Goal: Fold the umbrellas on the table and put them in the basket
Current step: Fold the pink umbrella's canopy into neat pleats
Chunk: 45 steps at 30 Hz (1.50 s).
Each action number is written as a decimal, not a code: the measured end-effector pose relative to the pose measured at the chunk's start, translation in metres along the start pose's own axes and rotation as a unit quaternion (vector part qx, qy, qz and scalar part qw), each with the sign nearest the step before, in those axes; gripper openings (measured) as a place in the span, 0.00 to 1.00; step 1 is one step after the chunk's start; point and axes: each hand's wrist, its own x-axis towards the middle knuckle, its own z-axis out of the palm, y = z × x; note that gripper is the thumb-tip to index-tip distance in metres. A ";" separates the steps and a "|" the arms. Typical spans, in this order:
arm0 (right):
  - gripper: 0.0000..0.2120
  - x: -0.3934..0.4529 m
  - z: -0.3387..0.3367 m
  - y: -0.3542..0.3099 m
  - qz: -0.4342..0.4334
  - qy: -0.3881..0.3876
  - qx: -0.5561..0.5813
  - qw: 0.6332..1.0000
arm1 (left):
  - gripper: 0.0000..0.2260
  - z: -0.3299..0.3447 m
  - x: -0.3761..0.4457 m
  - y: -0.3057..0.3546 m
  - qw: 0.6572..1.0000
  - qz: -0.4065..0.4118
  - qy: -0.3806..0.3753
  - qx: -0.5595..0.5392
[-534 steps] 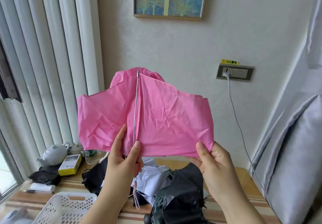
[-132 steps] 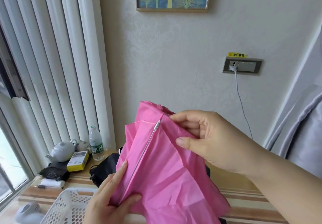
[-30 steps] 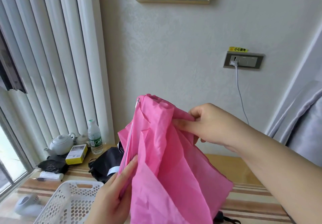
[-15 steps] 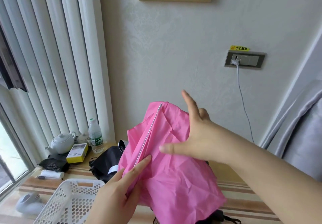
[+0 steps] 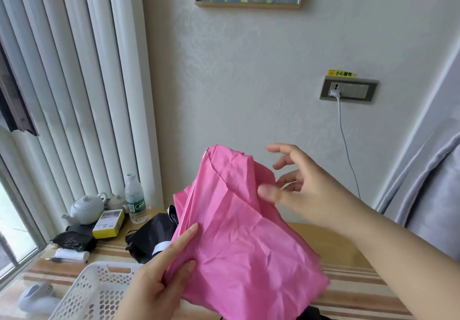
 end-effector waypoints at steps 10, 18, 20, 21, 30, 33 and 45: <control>0.02 0.005 0.000 0.003 0.004 0.017 0.027 0.999 | 0.38 -0.003 0.006 0.021 0.994 0.068 -0.058 0.060; 0.08 0.005 -0.001 -0.005 0.083 -0.051 0.174 0.980 | 0.40 -0.006 0.003 0.011 0.997 0.054 -0.035 0.034; 0.05 0.006 -0.003 -0.008 0.113 -0.072 0.168 0.977 | 0.31 -0.008 0.003 0.011 0.996 0.073 -0.019 0.041; 0.03 0.006 -0.004 -0.010 0.124 -0.082 0.168 0.974 | 0.27 -0.007 0.003 0.009 0.996 0.079 -0.009 0.046; 0.05 0.003 -0.003 -0.006 0.064 -0.035 0.140 0.987 | 0.43 0.003 0.000 -0.016 0.995 0.048 0.076 0.041; 0.06 0.003 -0.005 -0.006 0.034 -0.038 0.119 0.992 | 0.39 0.004 0.002 -0.008 0.992 0.070 0.089 0.064; 0.08 -0.001 -0.023 0.001 -0.001 -0.026 0.071 0.997 | 0.23 -0.013 0.001 0.006 0.991 0.105 0.036 0.077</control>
